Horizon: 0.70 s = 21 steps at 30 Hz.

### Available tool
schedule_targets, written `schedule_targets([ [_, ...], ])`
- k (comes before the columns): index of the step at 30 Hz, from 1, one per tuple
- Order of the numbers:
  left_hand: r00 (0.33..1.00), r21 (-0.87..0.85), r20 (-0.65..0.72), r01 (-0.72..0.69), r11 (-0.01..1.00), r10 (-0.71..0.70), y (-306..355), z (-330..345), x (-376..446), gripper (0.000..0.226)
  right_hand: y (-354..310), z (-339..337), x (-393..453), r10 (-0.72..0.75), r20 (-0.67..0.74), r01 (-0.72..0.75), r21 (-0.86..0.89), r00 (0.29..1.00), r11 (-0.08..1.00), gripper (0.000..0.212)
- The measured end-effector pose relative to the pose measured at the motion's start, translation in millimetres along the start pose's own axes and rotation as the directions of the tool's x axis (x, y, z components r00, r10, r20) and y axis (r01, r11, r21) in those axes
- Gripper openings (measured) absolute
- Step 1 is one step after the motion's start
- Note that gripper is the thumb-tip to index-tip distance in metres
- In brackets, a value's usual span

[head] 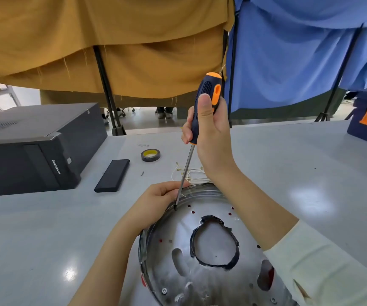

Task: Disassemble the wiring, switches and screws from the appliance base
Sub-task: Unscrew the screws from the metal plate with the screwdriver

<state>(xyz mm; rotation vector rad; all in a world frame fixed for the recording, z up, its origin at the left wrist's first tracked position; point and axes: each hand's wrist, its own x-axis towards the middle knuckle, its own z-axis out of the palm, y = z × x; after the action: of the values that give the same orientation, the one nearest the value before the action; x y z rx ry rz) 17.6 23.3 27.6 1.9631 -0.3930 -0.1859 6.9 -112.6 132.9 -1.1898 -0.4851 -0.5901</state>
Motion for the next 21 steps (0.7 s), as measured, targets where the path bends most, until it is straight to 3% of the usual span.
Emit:
schedule_targets([
  [21, 1.0, 0.002, 0.007, -0.015, 1.0, 0.015, 1.2, 1.0, -2.5, 0.032, -0.7, 4.4, -2.9, 0.013, 0.096, -0.009, -0.044, 0.995, 0.999, 0.014],
])
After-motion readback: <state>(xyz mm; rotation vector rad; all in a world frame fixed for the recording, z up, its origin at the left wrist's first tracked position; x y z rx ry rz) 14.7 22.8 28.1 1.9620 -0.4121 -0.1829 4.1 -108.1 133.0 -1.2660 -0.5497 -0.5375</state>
